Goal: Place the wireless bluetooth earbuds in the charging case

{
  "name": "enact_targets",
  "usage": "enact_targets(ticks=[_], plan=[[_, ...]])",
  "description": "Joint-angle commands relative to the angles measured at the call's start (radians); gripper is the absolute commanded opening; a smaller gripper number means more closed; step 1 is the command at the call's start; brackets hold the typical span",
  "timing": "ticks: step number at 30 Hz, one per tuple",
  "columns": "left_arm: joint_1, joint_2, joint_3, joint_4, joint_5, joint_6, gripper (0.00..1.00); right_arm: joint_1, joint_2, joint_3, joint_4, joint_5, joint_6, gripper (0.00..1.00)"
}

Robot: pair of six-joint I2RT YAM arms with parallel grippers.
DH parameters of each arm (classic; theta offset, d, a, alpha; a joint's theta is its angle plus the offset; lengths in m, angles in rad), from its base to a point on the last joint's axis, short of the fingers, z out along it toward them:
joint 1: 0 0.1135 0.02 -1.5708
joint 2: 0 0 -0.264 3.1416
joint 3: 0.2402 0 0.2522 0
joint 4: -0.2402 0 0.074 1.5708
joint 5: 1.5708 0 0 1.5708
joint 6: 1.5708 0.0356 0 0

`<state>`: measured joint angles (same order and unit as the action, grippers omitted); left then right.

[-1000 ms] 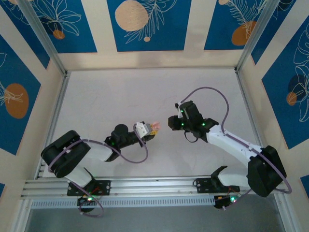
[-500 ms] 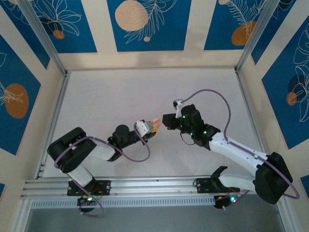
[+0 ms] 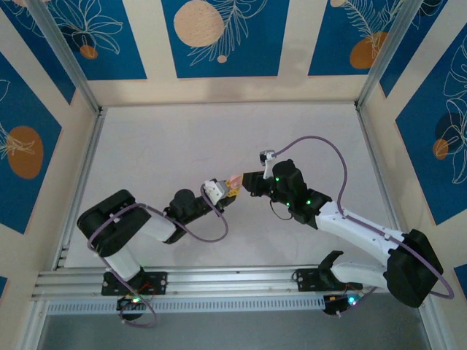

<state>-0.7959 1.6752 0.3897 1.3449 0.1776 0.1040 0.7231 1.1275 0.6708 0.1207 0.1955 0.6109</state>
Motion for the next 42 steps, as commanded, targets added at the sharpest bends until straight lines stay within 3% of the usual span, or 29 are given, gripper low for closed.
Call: enact_targets(ticks=[1,42], plan=[[-0.013,0.008,0.025,0.062,-0.007,-0.023,0.13,0.011,0.001,-0.008,0.039,0.017,0.015,0.19],[-0.014,-0.026,0.026,0.062,-0.016,-0.001,0.13,0.026,0.082,0.008,0.051,-0.034,0.03,0.19]])
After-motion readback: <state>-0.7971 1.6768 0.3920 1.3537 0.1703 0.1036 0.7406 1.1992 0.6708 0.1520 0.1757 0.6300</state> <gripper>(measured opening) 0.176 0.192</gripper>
